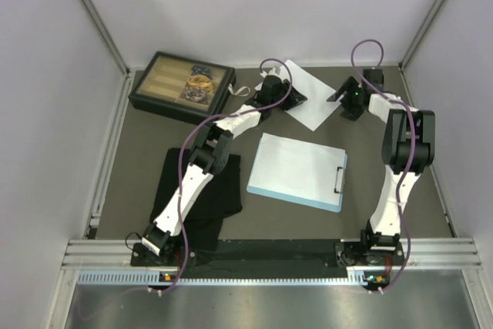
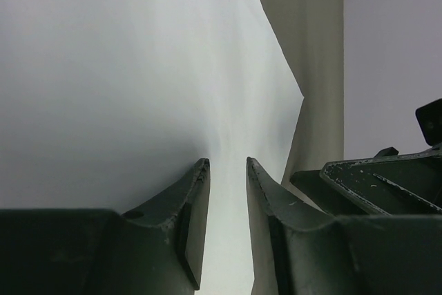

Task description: Put the files into the folder

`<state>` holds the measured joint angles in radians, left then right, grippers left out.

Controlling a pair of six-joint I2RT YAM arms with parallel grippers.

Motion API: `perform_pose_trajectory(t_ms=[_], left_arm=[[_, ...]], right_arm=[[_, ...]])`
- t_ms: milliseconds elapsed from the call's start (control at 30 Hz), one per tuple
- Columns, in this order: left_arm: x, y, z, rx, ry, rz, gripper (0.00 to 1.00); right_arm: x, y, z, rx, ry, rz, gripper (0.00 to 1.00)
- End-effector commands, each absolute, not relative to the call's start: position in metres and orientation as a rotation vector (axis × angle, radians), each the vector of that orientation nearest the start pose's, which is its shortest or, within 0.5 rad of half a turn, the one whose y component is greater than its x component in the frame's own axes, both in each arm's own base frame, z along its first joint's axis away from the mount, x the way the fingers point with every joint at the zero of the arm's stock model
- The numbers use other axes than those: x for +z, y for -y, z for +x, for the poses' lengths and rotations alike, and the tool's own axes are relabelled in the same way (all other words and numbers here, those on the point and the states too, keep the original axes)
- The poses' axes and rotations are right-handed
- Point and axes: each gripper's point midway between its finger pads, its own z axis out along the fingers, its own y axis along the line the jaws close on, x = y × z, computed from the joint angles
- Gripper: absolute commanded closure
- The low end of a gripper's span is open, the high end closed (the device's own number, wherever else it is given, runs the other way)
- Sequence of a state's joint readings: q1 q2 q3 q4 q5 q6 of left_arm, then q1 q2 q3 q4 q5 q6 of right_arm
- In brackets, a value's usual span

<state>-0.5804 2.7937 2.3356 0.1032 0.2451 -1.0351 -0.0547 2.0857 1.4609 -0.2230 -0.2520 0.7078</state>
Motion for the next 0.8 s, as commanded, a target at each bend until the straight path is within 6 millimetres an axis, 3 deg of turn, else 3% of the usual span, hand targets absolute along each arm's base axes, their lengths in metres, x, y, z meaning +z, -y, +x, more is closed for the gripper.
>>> perform_pose_trajectory(t_ms=[0, 433, 567, 767], left_arm=[[0.019, 0.455, 0.560, -1.212, -2.221, -0.357, 0.66], [0.013, 0.459, 0.552, -1.249, -2.249, -0.365, 0.71], [0.009, 0.458, 0.552, -1.249, -2.256, -0.375, 0.72], [0.007, 0.460, 0.550, -1.257, -2.259, -0.378, 0.73]], right_arm=[[0.039, -0.061, 0.529, 0.634, -2.350, 0.767, 0.23], [0.040, -0.091, 0.533, 0.849, -2.281, 0.753, 0.21], [0.053, -0.099, 0.539, 0.931, -2.220, 0.702, 0.21], [0.051, -0.106, 0.520, 1.002, -2.210, 0.778, 0.20]])
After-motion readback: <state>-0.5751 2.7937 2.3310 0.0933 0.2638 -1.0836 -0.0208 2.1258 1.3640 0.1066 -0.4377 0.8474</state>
